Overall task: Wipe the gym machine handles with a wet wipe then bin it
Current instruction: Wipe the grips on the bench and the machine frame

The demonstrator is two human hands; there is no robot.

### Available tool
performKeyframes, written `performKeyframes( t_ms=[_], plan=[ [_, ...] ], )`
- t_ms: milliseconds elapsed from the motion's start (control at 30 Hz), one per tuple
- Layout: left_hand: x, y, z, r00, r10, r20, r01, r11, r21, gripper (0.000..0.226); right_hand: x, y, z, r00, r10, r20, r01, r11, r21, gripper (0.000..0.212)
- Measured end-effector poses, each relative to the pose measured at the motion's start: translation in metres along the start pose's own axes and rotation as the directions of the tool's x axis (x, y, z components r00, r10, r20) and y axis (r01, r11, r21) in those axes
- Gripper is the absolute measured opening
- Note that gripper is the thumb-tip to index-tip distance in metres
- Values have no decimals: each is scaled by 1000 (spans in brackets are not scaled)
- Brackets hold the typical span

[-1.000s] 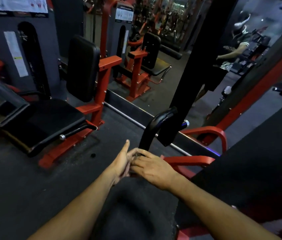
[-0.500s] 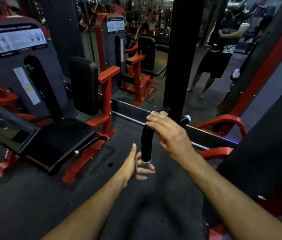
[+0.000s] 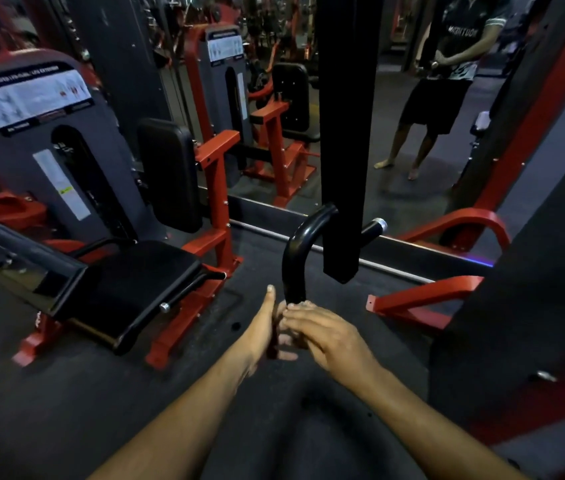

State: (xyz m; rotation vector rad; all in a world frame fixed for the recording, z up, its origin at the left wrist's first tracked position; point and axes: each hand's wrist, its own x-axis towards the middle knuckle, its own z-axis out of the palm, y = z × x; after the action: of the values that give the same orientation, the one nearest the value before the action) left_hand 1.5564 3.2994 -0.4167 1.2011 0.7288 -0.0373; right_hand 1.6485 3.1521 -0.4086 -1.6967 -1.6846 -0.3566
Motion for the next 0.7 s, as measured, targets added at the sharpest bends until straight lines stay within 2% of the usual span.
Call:
performKeyframes(
  t_ms=[33,67,100,133,167,200,233,267,300,400,533,600,700],
  plan=[
    [1,0,0,1000,-1,-18,1,1000,19,89,5,-8,-4,988,100,-114,-91,993,78,38],
    [2,0,0,999,-6,-32,8,999,47,88,11,-15,-11,945,235,-228,-200,966,164,40],
    [3,-1,0,999,-12,-44,15,997,73,88,22,-20,-19,854,397,-336,-316,909,271,41],
    [4,-1,1,999,-18,-51,23,995,94,88,38,-20,-28,713,563,-418,-414,819,397,40],
    [4,-2,2,998,-25,-59,32,993,110,86,56,-16,-38,535,715,-450,-463,694,552,36],
    [5,-3,3,997,-32,-68,40,992,119,83,72,-12,-46,371,833,-410,-440,546,712,31],
    [3,-4,6,997,-36,-73,45,991,127,81,84,-9,-50,262,904,-338,-377,418,826,27],
    [2,-4,8,997,-36,-69,45,990,134,79,92,-9,-50,210,937,-280,-332,338,880,24],
    [1,-5,10,997,-36,-63,44,990,134,80,96,-11,-49,204,948,-246,-327,303,895,21],
    [-1,-6,14,999,-33,-42,38,991,127,97,93,-24,-36,314,929,-194,-377,310,873,20],
    [-2,-9,16,998,-30,-54,37,990,136,95,96,-26,-24,331,933,-138,-326,251,911,23],
    [-3,-10,18,997,-21,-68,29,991,129,91,87,-27,-20,398,906,-145,-394,311,865,23],
    [-5,-11,18,989,50,-139,-23,982,188,78,58,-16,-14,545,826,-143,-555,483,678,29]
  ],
)
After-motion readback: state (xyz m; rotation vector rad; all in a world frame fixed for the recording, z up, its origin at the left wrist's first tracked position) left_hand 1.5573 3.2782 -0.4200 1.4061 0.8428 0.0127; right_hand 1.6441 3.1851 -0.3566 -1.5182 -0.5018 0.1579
